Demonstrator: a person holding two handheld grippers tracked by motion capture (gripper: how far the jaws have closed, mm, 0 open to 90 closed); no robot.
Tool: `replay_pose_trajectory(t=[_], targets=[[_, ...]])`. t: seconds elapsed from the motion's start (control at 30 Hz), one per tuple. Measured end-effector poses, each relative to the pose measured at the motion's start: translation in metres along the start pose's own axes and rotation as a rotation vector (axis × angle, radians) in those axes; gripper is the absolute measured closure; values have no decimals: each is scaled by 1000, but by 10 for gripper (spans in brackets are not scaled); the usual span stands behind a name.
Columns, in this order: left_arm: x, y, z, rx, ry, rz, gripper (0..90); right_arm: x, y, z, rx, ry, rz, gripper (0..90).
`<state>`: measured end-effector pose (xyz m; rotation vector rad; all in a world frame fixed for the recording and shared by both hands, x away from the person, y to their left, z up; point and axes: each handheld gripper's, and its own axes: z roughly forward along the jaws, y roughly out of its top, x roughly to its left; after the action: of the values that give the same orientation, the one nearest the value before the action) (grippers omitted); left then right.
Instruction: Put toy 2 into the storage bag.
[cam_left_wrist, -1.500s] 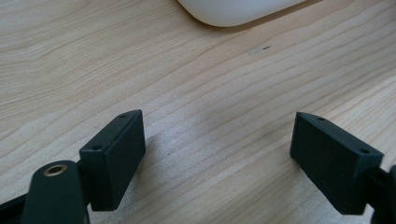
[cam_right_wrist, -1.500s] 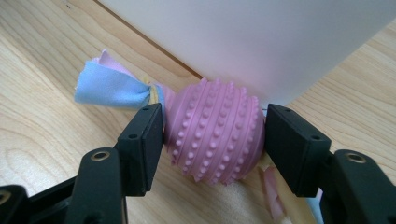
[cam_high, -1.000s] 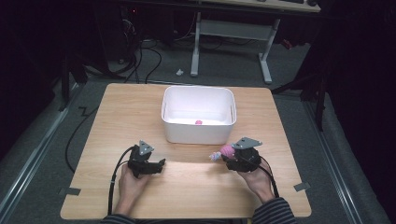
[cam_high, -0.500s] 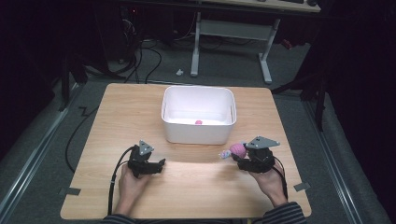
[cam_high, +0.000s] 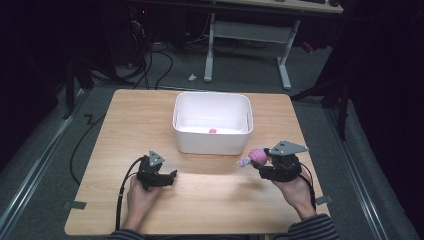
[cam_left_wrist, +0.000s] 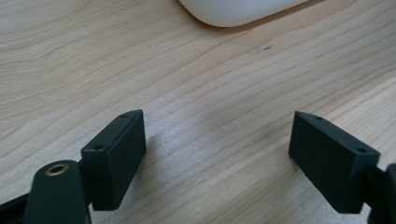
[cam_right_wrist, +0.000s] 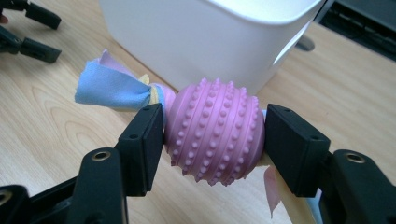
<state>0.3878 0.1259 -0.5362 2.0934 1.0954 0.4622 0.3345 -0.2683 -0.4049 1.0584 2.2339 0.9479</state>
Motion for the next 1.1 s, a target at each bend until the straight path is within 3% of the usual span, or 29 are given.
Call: replay_pose_trajectory(t=[0.47, 1.1], targets=[[0, 0, 0, 2, -1, 0, 194, -7, 36, -23, -76, 2, -26, 394], [0, 0, 0, 3, -2, 1, 196, -19, 84, -13, -105, 7, -52, 398]])
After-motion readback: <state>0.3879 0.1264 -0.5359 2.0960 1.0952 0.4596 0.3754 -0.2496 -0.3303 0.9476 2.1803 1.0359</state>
